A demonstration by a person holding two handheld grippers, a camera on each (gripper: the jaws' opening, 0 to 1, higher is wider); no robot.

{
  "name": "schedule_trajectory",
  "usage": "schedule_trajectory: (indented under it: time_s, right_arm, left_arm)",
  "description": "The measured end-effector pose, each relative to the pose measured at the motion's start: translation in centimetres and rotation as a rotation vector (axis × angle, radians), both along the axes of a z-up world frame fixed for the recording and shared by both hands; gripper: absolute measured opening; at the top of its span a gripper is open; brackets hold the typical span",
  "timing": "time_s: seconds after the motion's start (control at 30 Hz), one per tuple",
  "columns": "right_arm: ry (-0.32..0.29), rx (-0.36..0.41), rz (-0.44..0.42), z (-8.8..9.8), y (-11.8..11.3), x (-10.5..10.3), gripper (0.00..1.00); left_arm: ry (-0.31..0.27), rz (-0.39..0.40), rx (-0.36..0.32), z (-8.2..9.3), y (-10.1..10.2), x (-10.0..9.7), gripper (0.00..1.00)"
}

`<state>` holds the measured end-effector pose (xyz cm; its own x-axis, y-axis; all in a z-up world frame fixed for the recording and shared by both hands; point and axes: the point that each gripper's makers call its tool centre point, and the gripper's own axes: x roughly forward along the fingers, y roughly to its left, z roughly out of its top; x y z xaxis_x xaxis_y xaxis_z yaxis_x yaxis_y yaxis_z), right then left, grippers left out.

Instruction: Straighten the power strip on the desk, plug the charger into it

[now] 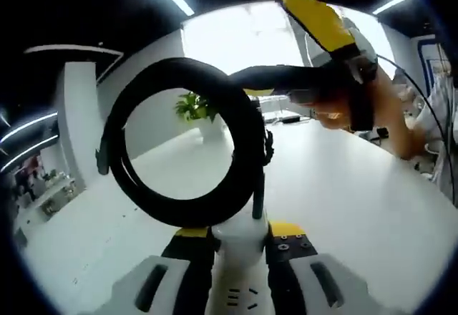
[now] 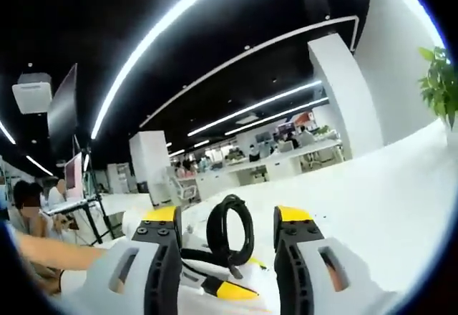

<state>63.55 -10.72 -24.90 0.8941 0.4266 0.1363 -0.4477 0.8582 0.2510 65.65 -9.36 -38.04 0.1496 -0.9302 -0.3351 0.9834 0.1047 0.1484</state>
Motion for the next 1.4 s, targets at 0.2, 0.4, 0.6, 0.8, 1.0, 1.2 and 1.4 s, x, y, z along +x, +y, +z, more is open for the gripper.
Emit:
schedule_trajectory:
  time_s: [0.2,0.4,0.6,0.8,1.0,1.2,1.4]
  right_arm:
    - [0.004,0.043,0.001,0.0,-0.5,-0.1,0.49]
    - [0.022,0.026,0.002,-0.9,-0.6,-0.3,0.49]
    - [0.048,0.025,0.006,-1.8,-0.5,-0.4,0.53]
    - [0.059,0.030,0.013,-2.5,-0.2,-0.5,0.54]
    - [0.080,0.044,0.027,-3.2,0.1,-0.6,0.56]
    - [0.089,0.028,0.034,-3.5,0.3,-0.7,0.59]
    - [0.103,0.017,0.045,-4.1,0.7,-0.7,0.60]
  left_arm:
    - [-0.011,0.007,0.033,-0.9,-0.2,-0.1,0.40]
    - [-0.013,0.027,-0.008,0.1,-0.5,0.2,0.50]
    - [0.046,0.063,-0.060,0.8,-0.2,0.7,0.55]
    - [0.070,0.086,-0.080,0.9,0.7,0.6,0.57]
    - [0.127,0.134,-0.109,0.9,1.8,0.7,0.69]
    - [0.155,0.184,-0.153,1.4,3.5,0.8,0.69]
    - [0.109,0.236,-0.180,2.2,4.6,0.9,0.83]
